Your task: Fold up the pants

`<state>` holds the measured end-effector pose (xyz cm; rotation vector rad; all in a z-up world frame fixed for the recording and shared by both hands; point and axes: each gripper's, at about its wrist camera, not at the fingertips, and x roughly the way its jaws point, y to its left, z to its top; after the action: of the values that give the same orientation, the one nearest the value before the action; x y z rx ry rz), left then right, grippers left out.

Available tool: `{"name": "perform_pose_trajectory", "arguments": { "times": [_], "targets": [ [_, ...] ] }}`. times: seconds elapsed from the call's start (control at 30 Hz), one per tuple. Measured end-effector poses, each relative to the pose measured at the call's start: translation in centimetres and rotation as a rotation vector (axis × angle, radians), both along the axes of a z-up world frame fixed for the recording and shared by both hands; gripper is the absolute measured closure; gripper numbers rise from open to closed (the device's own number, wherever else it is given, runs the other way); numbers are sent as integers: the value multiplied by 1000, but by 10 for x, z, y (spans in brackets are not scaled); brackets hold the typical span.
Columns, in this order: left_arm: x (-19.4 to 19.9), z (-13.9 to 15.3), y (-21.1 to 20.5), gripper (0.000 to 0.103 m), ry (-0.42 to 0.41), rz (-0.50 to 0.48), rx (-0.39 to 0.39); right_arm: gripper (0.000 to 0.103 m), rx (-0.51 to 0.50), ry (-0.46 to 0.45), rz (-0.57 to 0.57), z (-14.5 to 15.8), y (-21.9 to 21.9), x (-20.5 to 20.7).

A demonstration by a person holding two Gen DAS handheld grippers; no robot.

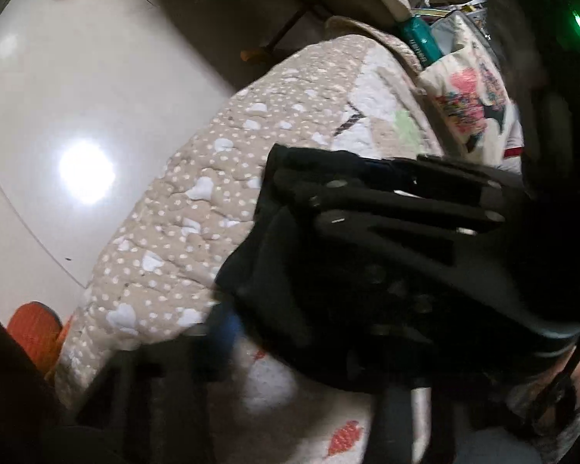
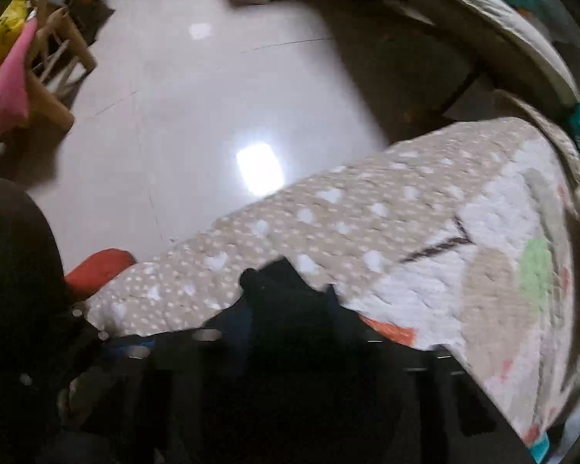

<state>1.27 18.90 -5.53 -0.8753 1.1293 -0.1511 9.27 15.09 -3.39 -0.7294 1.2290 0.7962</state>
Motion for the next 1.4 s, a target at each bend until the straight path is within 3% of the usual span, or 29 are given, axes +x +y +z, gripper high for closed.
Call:
{"name": "perform_pose_trajectory", "arguments": {
  "times": [0.07, 0.33, 0.53, 0.63, 0.77, 0.8, 0.87, 0.93, 0.97, 1.03, 1.13, 1.2, 1.27, 1.33, 1.4],
  "targets": [
    [1, -1, -1, 84, 0, -22, -68, 76, 40, -16, -37, 12, -8, -2],
    [-3, 44, -22, 85, -99, -71, -17, 77, 199, -77, -171, 58, -52, -6],
    [13, 77, -73, 85, -140, -168, 0, 77, 320, -114, -327, 93, -125, 2],
    [25, 82, -119, 85, -150, -245, 29, 77, 372, -117, -435, 98, -177, 6],
    [29, 73, -181, 78, -147, -372, 133, 71, 435, -95, -623, 83, -266, 6],
    [25, 71, -190, 74, -143, -401, 144, 68, 419, -104, -673, 78, -285, 5],
    [12, 66, -200, 69, -124, -471, 102, 51, 319, -174, -811, 67, -327, 1],
    [2, 67, -197, 68, -119, -507, 70, 47, 241, -230, -973, 60, -370, -6],
    [-4, 69, -189, 67, -129, -502, 73, 47, 250, -226, -1064, 58, -393, -10],
    [-10, 71, -174, 64, -139, -456, 105, 46, 406, -192, -1213, 66, -427, -20],
    [-9, 66, -146, 61, -102, -342, 131, 46, 662, -132, -1168, 83, -418, -24],
    [-8, 64, -135, 61, -87, -288, 152, 46, 831, -19, -1024, 85, -387, -21],
    [-9, 65, -132, 61, -91, -272, 181, 46, 927, 112, -905, 75, -353, -20],
    [-7, 64, -134, 61, -91, -274, 200, 46, 873, 194, -859, 54, -326, -19],
    [-1, 59, -139, 60, -88, -284, 203, 47, 671, 153, -930, 30, -319, -16]
  ]
}}
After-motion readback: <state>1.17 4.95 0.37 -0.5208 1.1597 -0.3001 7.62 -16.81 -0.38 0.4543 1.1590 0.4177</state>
